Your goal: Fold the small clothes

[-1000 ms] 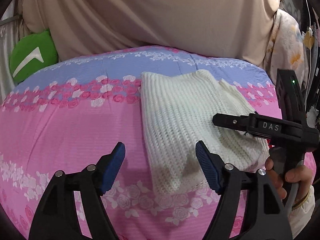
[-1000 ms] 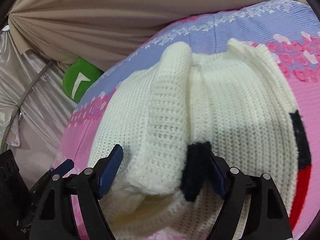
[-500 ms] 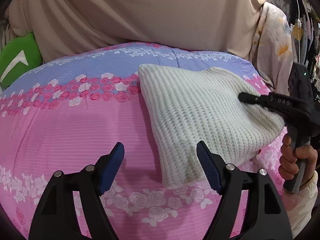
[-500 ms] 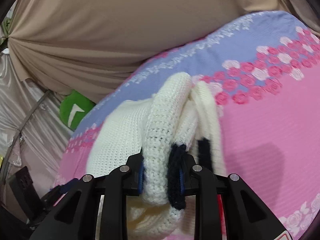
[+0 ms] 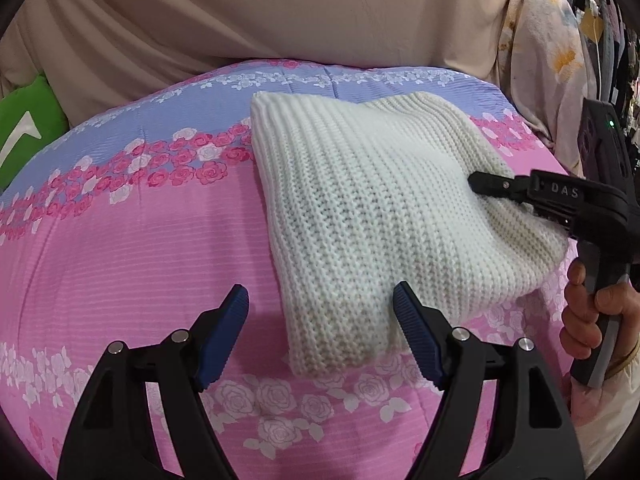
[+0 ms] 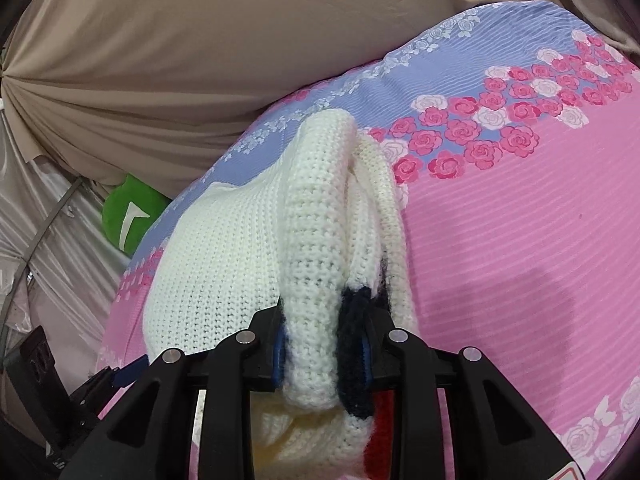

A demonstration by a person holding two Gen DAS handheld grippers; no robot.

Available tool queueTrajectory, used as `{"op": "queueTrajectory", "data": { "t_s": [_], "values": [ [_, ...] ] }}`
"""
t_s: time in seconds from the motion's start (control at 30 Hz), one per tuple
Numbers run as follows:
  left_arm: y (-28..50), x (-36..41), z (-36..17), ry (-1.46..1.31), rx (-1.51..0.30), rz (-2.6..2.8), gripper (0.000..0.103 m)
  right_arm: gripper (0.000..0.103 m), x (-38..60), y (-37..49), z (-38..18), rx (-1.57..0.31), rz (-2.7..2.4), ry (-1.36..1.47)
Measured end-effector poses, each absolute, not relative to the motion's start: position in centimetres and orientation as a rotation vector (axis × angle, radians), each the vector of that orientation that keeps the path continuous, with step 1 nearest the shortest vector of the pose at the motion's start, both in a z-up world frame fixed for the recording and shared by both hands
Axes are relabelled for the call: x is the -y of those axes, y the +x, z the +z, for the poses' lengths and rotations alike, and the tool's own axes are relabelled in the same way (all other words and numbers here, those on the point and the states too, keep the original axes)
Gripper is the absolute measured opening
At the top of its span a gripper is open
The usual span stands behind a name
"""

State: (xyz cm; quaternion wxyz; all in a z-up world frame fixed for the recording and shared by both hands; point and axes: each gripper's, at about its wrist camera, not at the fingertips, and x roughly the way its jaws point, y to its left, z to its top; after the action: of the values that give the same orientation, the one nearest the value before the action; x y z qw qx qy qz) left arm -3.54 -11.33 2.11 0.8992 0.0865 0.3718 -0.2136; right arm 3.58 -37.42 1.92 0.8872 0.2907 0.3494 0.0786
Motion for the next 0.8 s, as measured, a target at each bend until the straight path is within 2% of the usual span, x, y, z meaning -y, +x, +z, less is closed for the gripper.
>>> {"op": "queueTrajectory", "data": {
  "t_s": [0.1, 0.17, 0.27, 0.33, 0.4, 0.53, 0.6, 0.7, 0.73, 0.8],
  "values": [
    [-5.3, 11.9, 1.3, 0.258, -0.762, -0.485, 0.083, 0.026, 37.1, 3.7, 2.5, -0.732, 0.161, 0.588],
    [-5.7, 12.4, 0.6, 0.301, -0.756, -0.475, 0.084, 0.027, 36.5, 4.0, 3.4, -0.731, 0.169, 0.569],
    [-4.7, 12.5, -0.2, 0.305, -0.753, -0.406, 0.083, 0.027, 34.6, 4.8, 5.9, -0.712, 0.204, 0.511],
    [-3.8, 12.0, -0.4, 0.275, -0.768, -0.384, 0.073, 0.027, 32.8, 5.3, 8.0, -0.698, 0.232, 0.461],
    [-3.5, 11.5, -0.3, 0.259, -0.776, -0.375, 0.072, 0.027, 31.2, 5.5, 10.1, -0.675, 0.299, 0.445],
    [-4.0, 10.2, 0.5, 0.253, -0.756, -0.348, 0.072, 0.024, 31.7, 3.7, 13.0, -0.522, 0.625, 0.600],
    [-4.0, 9.5, 0.6, 0.250, -0.758, -0.332, 0.072, 0.024, 33.3, 3.6, 11.0, -0.552, 0.478, 0.556],
    [-3.3, 8.3, 0.0, 0.235, -0.784, -0.310, 0.074, 0.024, 37.0, 4.8, 3.4, -0.769, 0.201, 0.574],
    [-3.0, 8.1, -0.3, 0.223, -0.800, -0.318, 0.074, 0.022, 38.1, 4.5, 1.3, -0.789, 0.195, 0.626],
    [-2.8, 7.9, -0.7, 0.219, -0.812, -0.316, 0.074, 0.023, 39.4, 3.3, 0.5, -0.748, 0.264, 0.716]
  ]
}}
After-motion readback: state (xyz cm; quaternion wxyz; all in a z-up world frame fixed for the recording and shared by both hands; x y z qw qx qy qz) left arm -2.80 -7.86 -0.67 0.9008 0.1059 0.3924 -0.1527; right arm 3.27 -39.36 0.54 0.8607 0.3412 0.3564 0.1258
